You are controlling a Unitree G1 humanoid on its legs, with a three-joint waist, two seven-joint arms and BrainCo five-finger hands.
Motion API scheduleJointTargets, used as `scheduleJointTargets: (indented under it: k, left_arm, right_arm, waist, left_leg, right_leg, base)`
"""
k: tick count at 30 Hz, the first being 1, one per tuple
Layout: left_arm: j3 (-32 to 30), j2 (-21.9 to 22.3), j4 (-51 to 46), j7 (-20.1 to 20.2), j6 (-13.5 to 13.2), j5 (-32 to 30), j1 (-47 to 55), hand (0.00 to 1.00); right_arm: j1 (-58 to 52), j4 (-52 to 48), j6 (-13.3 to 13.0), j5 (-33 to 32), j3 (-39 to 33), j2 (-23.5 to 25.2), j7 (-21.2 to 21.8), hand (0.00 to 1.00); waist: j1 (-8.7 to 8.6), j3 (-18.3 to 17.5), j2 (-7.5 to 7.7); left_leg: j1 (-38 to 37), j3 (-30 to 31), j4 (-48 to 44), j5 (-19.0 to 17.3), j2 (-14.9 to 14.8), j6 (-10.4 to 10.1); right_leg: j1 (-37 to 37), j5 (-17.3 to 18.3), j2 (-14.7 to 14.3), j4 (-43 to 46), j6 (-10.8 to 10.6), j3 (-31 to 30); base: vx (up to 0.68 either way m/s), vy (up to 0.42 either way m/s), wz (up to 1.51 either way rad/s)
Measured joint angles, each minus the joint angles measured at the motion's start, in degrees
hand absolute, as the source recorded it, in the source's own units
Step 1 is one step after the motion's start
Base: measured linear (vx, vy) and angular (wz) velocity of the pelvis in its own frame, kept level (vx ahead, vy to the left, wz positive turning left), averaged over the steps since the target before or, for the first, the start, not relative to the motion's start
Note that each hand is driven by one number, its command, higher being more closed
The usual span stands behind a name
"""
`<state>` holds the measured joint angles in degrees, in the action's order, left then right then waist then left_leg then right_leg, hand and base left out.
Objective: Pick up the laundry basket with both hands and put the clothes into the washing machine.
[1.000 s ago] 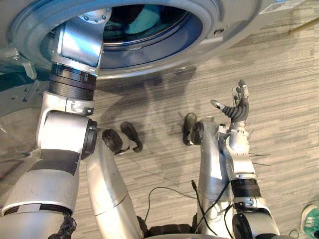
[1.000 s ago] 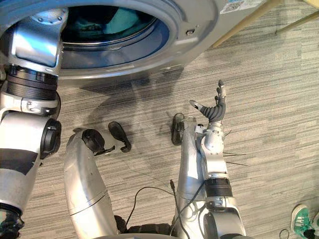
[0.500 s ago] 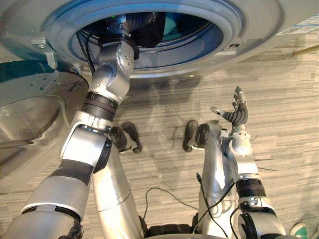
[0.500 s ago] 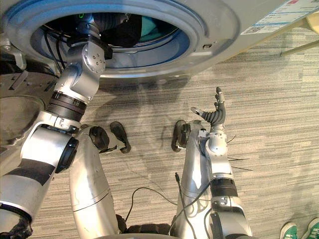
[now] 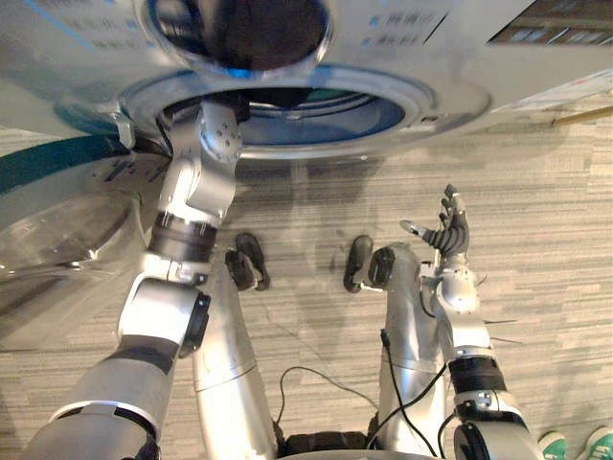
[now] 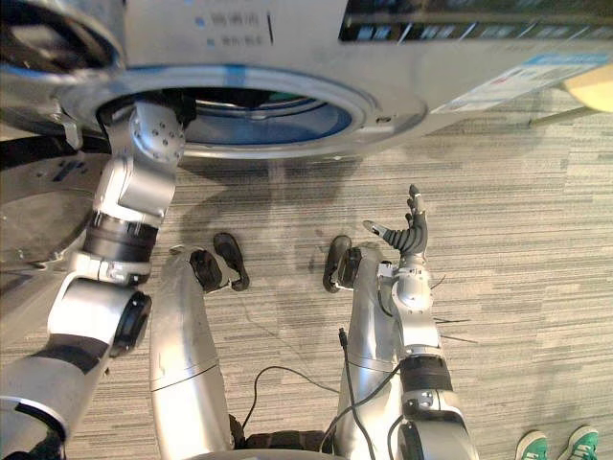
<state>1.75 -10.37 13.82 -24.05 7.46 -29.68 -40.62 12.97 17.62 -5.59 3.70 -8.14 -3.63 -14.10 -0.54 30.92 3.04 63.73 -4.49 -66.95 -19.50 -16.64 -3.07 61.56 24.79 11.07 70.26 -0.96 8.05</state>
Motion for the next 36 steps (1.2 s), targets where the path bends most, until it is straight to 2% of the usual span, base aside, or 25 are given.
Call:
scheduleJointTargets:
  k: [3,4,5,6,9,13,18,21,23,25,28,30,32,33,34,35,36]
  left_arm:
    - [0.0,5.6,0.2,1.6,-2.4,5.4,14.7,0.00]
    - [0.0,6.3,0.4,2.0,-2.9,6.4,17.0,0.00]
    - [0.0,7.5,1.3,3.8,-4.3,10.4,21.6,0.00]
    - [0.0,8.1,3.0,5.5,-5.2,13.9,25.6,0.00]
    - [-0.2,8.2,8.4,8.8,-6.0,18.2,34.1,0.00]
    - [-1.9,8.5,13.3,10.5,-6.6,20.1,40.5,0.00]
    - [-5.3,8.3,22.9,11.9,-6.8,21.8,45.8,0.00]
    - [-7.0,7.8,29.5,13.0,-6.9,21.9,46.3,0.00]
    - [-8.1,7.0,32.1,13.3,-7.2,21.8,46.4,0.00]
    - [-9.1,6.3,33.2,13.7,-7.7,21.8,46.2,0.00]
    - [-9.6,5.0,34.3,13.7,-8.0,21.8,46.2,0.00]
    - [-11.1,4.4,35.1,13.6,-8.2,21.8,45.4,0.00]
    - [-11.4,4.3,35.2,13.5,-8.2,21.9,44.1,0.00]
    - [-11.5,4.6,34.6,13.4,-8.3,22.3,44.1,0.00]
    - [-12.2,4.6,34.4,13.4,-8.6,22.3,43.9,0.00]
    - [-12.8,4.5,33.2,13.0,-9.1,22.5,43.9,0.00]
    - [-12.9,4.6,32.6,12.8,-9.0,22.5,44.4,0.00]
  right_arm:
    - [-4.3,1.9,1.7,1.5,-0.4,0.4,0.0,0.00]
    - [-4.8,2.4,2.0,1.6,-0.4,0.4,0.0,0.00]
    - [-6.0,3.9,2.6,1.6,-0.6,0.4,0.1,0.00]
    - [-7.2,5.7,3.5,1.6,-0.5,0.6,0.4,0.00]
    - [-10.3,9.1,4.4,1.5,-0.3,1.1,0.7,0.00]
    - [-12.2,12.8,4.6,1.6,-0.2,1.2,1.0,0.00]
    - [-15.4,20.2,4.7,1.6,-0.7,1.4,2.1,0.00]
    - [-15.4,27.5,4.7,1.6,-2.0,0.7,3.2,0.00]
    - [-14.8,32.2,4.9,1.6,-3.2,-0.1,3.3,0.00]
    - [-14.4,33.8,4.9,1.7,-3.2,-0.8,3.6,0.00]
    - [-12.7,36.2,4.9,2.0,-3.4,-1.6,4.2,0.00]
    - [-10.4,37.6,4.9,3.0,-3.1,-1.8,4.2,0.00]
    - [-10.1,37.9,4.9,3.2,-2.3,-2.4,4.2,0.00]
    - [-10.1,37.8,4.9,3.2,-2.1,-3.1,4.2,0.00]
    - [-9.8,37.8,4.9,3.2,-2.2,-3.1,4.2,0.00]
    - [-10.1,38.2,5.0,3.2,-2.1,-3.1,4.2,0.00]
    - [-10.1,38.7,5.0,3.2,-2.1,-3.0,4.3,0.00]
  waist:
    - [0.39,-5.1,0.24]
    - [0.69,-5.3,0.28]
    - [1.48,-5.5,0.21]
    - [1.71,-6.5,0.34]
    - [2.60,-9.7,0.35]
    - [2.99,-11.9,0.35]
    - [3.06,-18.4,0.16]
    - [2.97,-22.3,-0.91]
    - [2.93,-23.2,-1.65]
    - [2.81,-23.2,-1.75]
    - [2.90,-23.2,-1.76]
    - [2.83,-23.1,-1.81]
    - [2.95,-22.7,-1.95]
    - [3.37,-22.8,-2.85]
    - [3.34,-22.2,-2.91]
    - [3.30,-21.7,-2.79]
    - [3.77,-21.7,-2.61]
  left_leg:
    - [-6.0,-0.2,6.3,1.3,1.2,-0.8]
    - [-7.8,-0.3,7.5,1.6,1.6,-0.9]
    - [-12.0,-0.3,10.0,2.2,1.7,-1.3]
    - [-15.5,-0.7,12.4,2.6,2.1,-1.7]
    - [-23.9,-1.2,19.6,4.3,2.9,-2.0]
    - [-32.8,-2.5,28.6,6.9,3.8,-1.9]
    - [-44.0,-4.5,43.3,11.8,5.8,-1.6]
    - [-50.0,-5.7,52.8,15.4,7.2,-1.2]
    - [-54.7,-6.9,59.3,18.1,8.7,-0.9]
    - [-56.7,-8.1,61.5,18.7,9.4,-0.7]
    - [-58.5,-10.3,62.2,18.7,9.7,-0.7]
    - [-56.9,-11.3,60.7,18.6,9.4,-0.4]
    - [-54.7,-10.7,57.6,17.9,9.4,0.5]
    - [-54.1,-9.6,57.5,16.9,9.2,2.4]
    - [-54.0,-10.1,57.5,16.8,8.5,2.7]
    - [-53.5,-9.0,56.0,17.0,9.7,3.0]
    - [-53.7,-8.6,55.7,17.3,10.1,3.3]
  right_leg:
    - [-6.4,-0.2,0.1,-5.6,0.4,1.7]
    - [-8.2,-0.3,0.1,-6.6,0.5,2.0]
    - [-12.5,-0.3,0.1,-8.8,0.5,2.7]
    - [-16.1,-0.4,0.1,-11.0,0.6,3.3]
    - [-24.8,-1.6,0.1,-17.6,0.4,5.0]
    - [-33.7,-4.4,-0.3,-26.5,-0.3,6.3]
    - [-45.2,-10.2,-1.3,-42.3,-1.7,8.1]
    - [-51.1,-15.3,-2.5,-53.9,-2.9,8.0]
    - [-55.8,-19.6,-3.1,-62.0,-3.6,7.6]
    - [-57.6,-21.1,-3.3,-64.9,-4.0,7.0]
    - [-57.6,-22.8,-3.4,-65.4,-4.6,4.3]
    - [-54.4,-23.9,-3.5,-62.8,-4.3,3.5]
    - [-51.1,-24.7,-2.9,-58.0,-4.3,3.4]
    - [-53.0,-27.1,-3.5,-61.7,-6.2,2.5]
    - [-52.8,-23.4,-3.0,-57.0,-6.3,2.6]
    - [-51.0,-15.0,-1.7,-40.2,-5.7,2.5]
    - [-52.0,-13.4,-1.9,-35.8,-6.6,1.9]
  base:
    - [0.07,-0.061,0.20]
    - [0.11,-0.063,0.16]
    - [0.14,-0.072,0.17]
    - [0.14,-0.061,0.19]
    - [0.13,-0.013,0.19]
    - [0.10,0.026,0.08]
    - [0.13,0.054,0.05]
    - [0.16,0.079,-0.11]
    - [0.18,0.091,-0.19]
    - [0.09,0.064,-0.29]
    - [0.02,0.056,-0.41]
    - [-0.08,0.056,-0.39]
    - [-0.12,0.070,-0.15]
    - [-0.13,0.094,0.01]
    - [-0.17,0.096,0.35]
    - [-0.10,0.039,0.50]
    - [-0.12,0.003,0.42]
